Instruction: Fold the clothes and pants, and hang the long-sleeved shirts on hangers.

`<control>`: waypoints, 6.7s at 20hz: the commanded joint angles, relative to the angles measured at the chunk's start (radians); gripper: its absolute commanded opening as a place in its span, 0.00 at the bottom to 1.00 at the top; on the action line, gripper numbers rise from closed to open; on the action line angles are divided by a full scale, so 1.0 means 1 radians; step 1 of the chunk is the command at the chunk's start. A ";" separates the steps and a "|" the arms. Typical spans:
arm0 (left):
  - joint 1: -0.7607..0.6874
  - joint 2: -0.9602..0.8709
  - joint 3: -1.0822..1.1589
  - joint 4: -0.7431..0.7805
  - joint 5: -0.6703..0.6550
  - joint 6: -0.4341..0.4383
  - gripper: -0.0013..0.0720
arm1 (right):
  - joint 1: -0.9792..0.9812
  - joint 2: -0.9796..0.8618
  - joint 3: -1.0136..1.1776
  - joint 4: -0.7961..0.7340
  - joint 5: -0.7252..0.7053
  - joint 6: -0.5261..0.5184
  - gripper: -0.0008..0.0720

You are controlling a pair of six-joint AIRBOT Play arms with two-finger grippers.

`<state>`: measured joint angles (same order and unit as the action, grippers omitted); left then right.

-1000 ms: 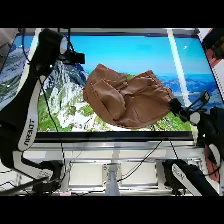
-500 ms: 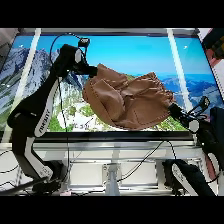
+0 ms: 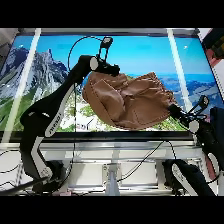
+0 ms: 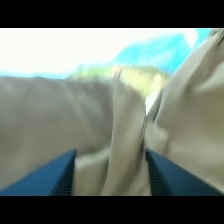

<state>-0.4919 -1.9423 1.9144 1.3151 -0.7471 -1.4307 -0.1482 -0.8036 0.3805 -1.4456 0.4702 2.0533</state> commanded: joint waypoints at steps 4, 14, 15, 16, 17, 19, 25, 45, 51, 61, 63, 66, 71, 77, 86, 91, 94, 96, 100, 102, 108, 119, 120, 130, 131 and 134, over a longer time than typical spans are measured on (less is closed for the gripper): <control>0.117 -0.017 0.000 0.282 0.095 -0.507 0.35 | 0.000 0.000 0.000 0.000 0.000 -0.073 0.07; 0.394 -0.122 0.000 -0.297 -0.067 -0.004 0.91 | 0.000 0.000 0.000 0.002 0.005 -0.094 0.07; 0.394 -0.132 0.000 -0.283 -0.084 -0.003 0.91 | 0.000 0.001 0.000 0.002 0.005 -0.094 0.07; 0.393 -0.145 0.000 -0.270 -0.113 0.000 0.90 | 0.000 0.001 0.000 0.002 0.005 -0.094 0.07; 0.387 -0.154 0.000 -0.268 -0.149 0.023 0.90 | 0.000 0.001 0.000 0.002 0.005 -0.094 0.07; 0.385 -0.158 0.000 -0.269 -0.211 0.062 0.90 | 0.000 0.001 0.000 0.003 0.008 -0.094 0.07; 0.338 -0.159 0.000 -0.128 -0.359 0.078 0.71 | 0.000 0.001 0.000 0.009 0.008 -0.093 0.07; 0.359 0.262 0.081 0.329 -0.099 -0.005 0.05 | -0.068 -0.014 0.276 -0.019 -0.207 -0.122 0.07; 0.445 0.408 0.081 0.339 -0.499 -0.005 0.05 | -0.196 -0.013 0.369 -0.021 0.032 -0.194 0.07; 0.465 0.402 -0.168 0.331 -1.091 -0.013 0.05 | -0.196 -0.014 0.368 -0.027 0.679 -0.521 0.07; 0.465 0.406 -0.336 0.331 -1.105 -0.012 0.05 | -0.196 -0.014 0.336 -0.035 0.734 -0.530 0.07; 0.467 0.410 -0.573 0.332 -1.106 0.007 0.05 | -0.196 -0.014 0.297 -0.055 0.859 -0.532 0.07; 0.467 0.410 -0.787 0.335 -1.106 0.019 0.05 | -0.196 -0.014 0.249 -0.081 0.966 -0.576 0.07; 0.467 0.409 -0.818 0.335 -1.100 0.018 0.19 | -0.196 -0.014 0.245 -0.081 0.988 -0.583 0.48; 0.467 0.494 -0.816 0.335 -0.777 0.024 0.47 | -0.196 -0.013 0.272 -0.137 0.562 -0.616 0.18; 0.487 0.739 -0.816 0.443 -0.731 0.024 0.47 | -0.209 -0.031 0.378 -0.163 0.200 -0.621 0.07; 0.546 0.895 -0.816 0.442 -0.696 0.008 0.47 | -0.340 -0.165 0.457 -0.090 0.278 -0.593 0.06; 0.586 0.989 -0.816 0.439 -0.661 -0.002 0.47 | -0.469 -0.312 0.509 0.115 0.428 -0.741 0.06; 0.631 1.109 -0.816 0.439 -0.616 -0.002 0.47 | -0.676 -0.602 0.579 0.656 0.812 -1.160 0.11; 0.633 1.123 -0.816 0.439 -0.613 -0.002 0.47 | -0.723 -0.670 0.600 0.676 0.808 -1.144 0.71; 0.633 1.090 -0.819 0.439 -0.599 -0.002 0.47 | -0.748 -0.798 0.731 0.570 0.861 -1.120 0.74; 0.633 0.954 -0.831 0.431 -0.599 -0.002 0.47 | -0.569 -1.001 0.812 0.430 0.942 -1.129 0.78; 0.633 0.953 -0.831 0.431 -0.599 -0.002 0.47 | -0.566 -1.017 0.812 0.461 0.972 -1.129 0.77; 0.653 0.947 -0.859 0.431 -0.443 -0.012 0.47 | -0.520 -1.073 0.805 0.584 1.053 -1.192 0.11; 0.666 0.938 -0.871 0.431 -0.419 -0.036 0.47 | -0.515 -1.073 0.805 0.584 1.053 -1.193 0.07; 0.724 0.885 -0.910 0.431 -0.428 -0.143 0.54 | -0.512 -1.073 0.805 0.583 1.056 -1.192 0.07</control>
<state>0.1905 -1.0225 1.0344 1.7458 -1.2041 -1.4853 -0.6678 -1.8755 1.1858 -0.8761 1.5143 0.8677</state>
